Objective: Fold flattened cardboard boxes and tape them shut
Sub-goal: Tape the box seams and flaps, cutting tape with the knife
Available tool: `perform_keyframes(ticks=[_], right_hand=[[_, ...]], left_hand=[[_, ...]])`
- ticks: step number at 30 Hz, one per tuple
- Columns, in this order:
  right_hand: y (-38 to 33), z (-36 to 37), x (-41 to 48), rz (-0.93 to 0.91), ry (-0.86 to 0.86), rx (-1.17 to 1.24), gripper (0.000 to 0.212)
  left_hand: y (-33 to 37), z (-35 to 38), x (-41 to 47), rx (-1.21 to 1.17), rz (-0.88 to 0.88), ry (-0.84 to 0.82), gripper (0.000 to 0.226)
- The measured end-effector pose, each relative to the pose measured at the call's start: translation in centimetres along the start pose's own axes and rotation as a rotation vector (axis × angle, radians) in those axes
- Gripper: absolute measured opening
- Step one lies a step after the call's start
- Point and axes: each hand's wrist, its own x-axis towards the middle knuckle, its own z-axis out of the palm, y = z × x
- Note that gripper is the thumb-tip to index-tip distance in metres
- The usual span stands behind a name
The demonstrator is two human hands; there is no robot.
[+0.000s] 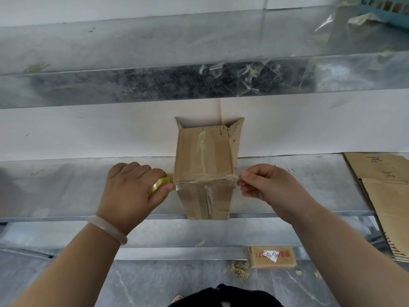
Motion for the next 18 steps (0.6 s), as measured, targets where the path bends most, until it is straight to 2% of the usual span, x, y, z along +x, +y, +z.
perform_keyframes(ticks=[6, 12, 16, 18], right_hand=[[3.1, 1.4, 0.5, 0.047, -0.017, 0.254, 0.029], [6.0, 3.1, 1.6, 0.073, 0.015, 0.465, 0.073], [7.0, 3.8, 1.7, 0.066, 0.015, 0.428, 0.098], [7.1, 3.9, 1.8, 0.052, 0.011, 0.443, 0.088]], left_hand=[[0.5, 0.2, 0.1, -0.026, -0.017, -0.023, 0.038], [0.8, 0.3, 0.1, -0.031, -0.023, -0.046, 0.037], [1.0, 0.2, 0.1, -0.027, -0.021, -0.056, 0.036], [1.1, 0.2, 0.2, -0.031, -0.022, -0.055, 0.036]])
